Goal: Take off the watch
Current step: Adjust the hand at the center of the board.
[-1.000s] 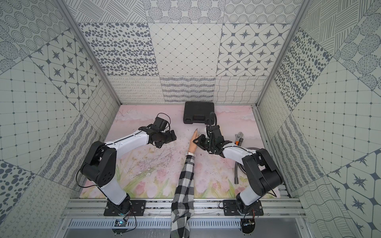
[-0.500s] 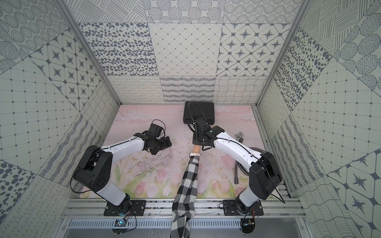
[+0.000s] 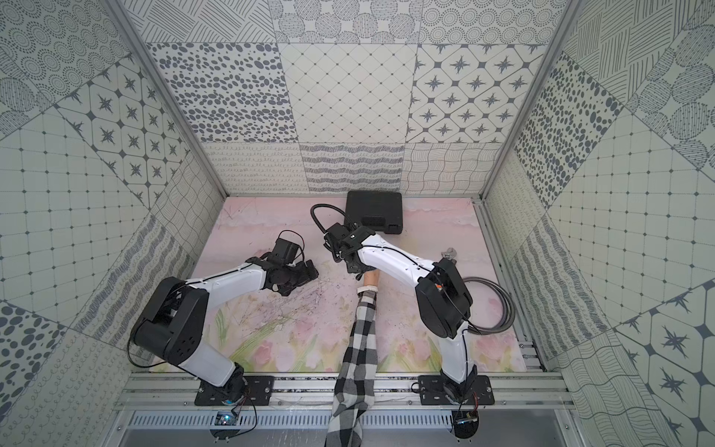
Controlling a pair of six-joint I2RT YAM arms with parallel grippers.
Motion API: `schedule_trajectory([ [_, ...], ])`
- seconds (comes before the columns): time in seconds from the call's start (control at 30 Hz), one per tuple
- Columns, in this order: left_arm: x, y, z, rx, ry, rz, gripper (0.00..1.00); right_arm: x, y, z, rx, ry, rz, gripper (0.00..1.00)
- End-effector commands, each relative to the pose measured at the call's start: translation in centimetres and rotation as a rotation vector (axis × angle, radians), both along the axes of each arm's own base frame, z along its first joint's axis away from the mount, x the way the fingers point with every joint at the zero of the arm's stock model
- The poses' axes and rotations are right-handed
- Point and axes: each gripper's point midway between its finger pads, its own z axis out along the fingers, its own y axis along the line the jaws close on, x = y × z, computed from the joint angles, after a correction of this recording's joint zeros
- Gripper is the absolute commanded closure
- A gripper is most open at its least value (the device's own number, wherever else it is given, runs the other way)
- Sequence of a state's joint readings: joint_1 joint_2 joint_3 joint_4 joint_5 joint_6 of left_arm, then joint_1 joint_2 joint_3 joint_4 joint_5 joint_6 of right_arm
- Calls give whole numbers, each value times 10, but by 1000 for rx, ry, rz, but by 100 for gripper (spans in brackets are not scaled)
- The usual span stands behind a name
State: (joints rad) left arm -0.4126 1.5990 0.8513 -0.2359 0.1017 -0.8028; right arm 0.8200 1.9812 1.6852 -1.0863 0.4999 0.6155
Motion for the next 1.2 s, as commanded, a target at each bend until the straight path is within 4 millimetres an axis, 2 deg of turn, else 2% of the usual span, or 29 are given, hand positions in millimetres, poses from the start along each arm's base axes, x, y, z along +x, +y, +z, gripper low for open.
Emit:
schedule_trajectory([
  [0.0,-4,7,-4,-4,18,35,4,-1,0,0,-136,24,69,96],
  [0.2,-10,19,-5,13,25,82,4,0,25,-18,-159,53,116,92],
  [0.47,-15,33,-1,45,33,111,4,-10,67,-39,-61,102,172,74],
  [0.63,-19,41,2,74,38,128,4,-15,90,-47,42,129,199,60],
  [0.83,-23,50,13,100,26,150,4,-19,109,-48,164,132,235,46],
  [1.0,-23,56,24,128,4,154,4,-23,123,-46,265,140,261,30],
  [1.17,-20,57,29,150,6,137,4,-22,126,-30,363,130,270,10],
])
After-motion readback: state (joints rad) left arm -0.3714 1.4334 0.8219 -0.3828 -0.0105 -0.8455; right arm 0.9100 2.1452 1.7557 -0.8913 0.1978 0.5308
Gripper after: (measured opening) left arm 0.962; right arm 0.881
